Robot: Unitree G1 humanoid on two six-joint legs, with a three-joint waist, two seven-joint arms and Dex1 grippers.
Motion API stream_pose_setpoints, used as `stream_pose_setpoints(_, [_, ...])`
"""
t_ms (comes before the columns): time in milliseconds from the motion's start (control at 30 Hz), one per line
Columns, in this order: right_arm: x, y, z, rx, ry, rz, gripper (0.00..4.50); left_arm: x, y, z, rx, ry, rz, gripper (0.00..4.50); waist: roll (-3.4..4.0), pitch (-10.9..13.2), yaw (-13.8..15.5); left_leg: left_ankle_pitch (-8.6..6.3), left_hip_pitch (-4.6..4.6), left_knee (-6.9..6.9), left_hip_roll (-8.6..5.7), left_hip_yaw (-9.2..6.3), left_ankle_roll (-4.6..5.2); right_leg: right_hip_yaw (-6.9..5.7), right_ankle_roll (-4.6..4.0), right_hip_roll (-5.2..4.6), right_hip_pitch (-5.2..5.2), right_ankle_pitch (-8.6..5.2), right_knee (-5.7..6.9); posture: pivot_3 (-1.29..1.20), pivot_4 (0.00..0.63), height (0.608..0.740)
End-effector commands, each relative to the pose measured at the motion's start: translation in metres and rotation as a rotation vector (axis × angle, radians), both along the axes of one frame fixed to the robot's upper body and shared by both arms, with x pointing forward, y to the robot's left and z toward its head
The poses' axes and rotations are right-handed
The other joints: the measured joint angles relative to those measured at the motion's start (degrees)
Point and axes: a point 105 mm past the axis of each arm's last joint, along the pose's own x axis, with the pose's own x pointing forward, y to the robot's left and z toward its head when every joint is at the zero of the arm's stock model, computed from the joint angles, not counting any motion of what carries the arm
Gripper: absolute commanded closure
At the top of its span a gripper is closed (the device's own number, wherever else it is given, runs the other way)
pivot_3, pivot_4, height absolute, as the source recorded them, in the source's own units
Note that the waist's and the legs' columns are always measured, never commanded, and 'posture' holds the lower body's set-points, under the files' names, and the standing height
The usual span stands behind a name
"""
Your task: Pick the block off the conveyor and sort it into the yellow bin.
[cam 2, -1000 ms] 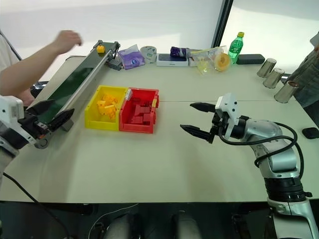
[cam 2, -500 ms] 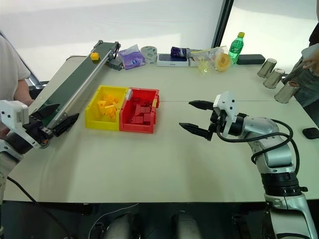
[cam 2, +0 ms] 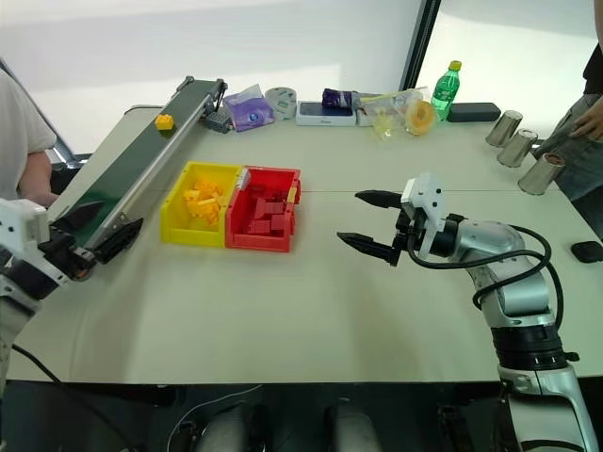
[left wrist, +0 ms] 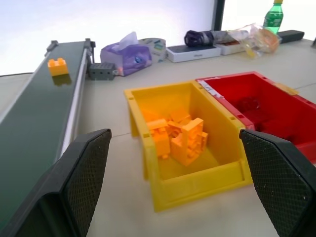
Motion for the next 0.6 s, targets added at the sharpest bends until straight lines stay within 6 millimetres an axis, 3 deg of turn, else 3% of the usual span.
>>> stream_pose_setpoints(33, [-0.001, 0.003, 0.01, 0.007, -0.046, 0.024, 0.0, -0.021, 0.026, 0.007, -0.005, -0.07, 0.117, 0.11, 0.0, 0.0, -0.1, 0.0, 0.0, -0.01, 0.01, 0.0, 0.0, 0.0, 0.0, 0.01, -0.01, 0.0, 0.0, 0.0, 0.15, 0.74])
stream_pose_setpoints(233, [0.0, 0.006, 0.009, 0.011, -0.041, 0.041, 0.0, -0.054, 0.062, -0.015, -0.059, -0.057, 0.293, 0.11, -0.01, 0.0, 0.2, -0.01, 0.0, 0.02, 0.02, -0.01, 0.02, -0.01, -0.01, -0.01, 0.0, 0.0, 0.0, 0.0, 0.15, 0.74])
stream_pose_setpoints(400, [0.002, 0.008, 0.01, 0.008, -0.043, 0.056, 0.0, -0.072, 0.068, -0.02, -0.088, -0.078, 0.356, 0.11, -0.03, 0.0, 0.4, -0.13, 0.0, 0.08, -0.02, -0.03, 0.22, -0.03, -0.01, -0.08, 0.06, -0.01, 0.0, 0.0, 0.15, 0.74])
stream_pose_setpoints(600, [0.003, 0.009, 0.011, 0.008, -0.049, 0.067, 0.0, -0.075, 0.07, -0.022, -0.079, -0.095, 0.378, 0.11, -0.03, 0.0, 0.2, -0.14, 0.01, 0.06, 0.0, -0.04, 0.24, -0.03, -0.02, -0.05, 0.06, -0.01, 0.0, 0.0, 0.15, 0.74])
